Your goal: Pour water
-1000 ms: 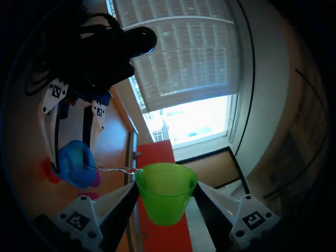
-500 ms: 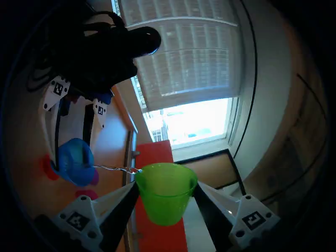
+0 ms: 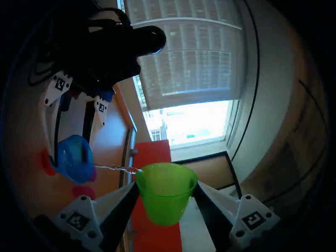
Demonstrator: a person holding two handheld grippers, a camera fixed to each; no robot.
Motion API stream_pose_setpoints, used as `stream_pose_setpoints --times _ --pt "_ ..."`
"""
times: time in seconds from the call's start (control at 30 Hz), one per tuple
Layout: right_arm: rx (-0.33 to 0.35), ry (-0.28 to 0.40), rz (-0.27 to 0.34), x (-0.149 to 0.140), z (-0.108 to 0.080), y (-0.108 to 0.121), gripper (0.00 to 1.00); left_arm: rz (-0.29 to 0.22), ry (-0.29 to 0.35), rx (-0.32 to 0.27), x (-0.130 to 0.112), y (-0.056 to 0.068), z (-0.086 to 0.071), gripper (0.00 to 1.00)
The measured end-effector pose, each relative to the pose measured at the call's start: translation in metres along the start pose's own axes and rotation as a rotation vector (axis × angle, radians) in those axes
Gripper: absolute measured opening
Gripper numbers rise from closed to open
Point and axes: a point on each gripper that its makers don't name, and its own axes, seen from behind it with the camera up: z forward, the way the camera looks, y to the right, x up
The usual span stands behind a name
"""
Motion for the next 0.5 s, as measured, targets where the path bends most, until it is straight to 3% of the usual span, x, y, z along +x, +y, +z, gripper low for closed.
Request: stream_pose_setpoints --times 0.5 --pt "-0.004 -0.009 -0.056 -0.0006 0.0006 0.0026 0.9 0.003 0.002 -0.001 0.0021 0.0021 0.0019 0.85"
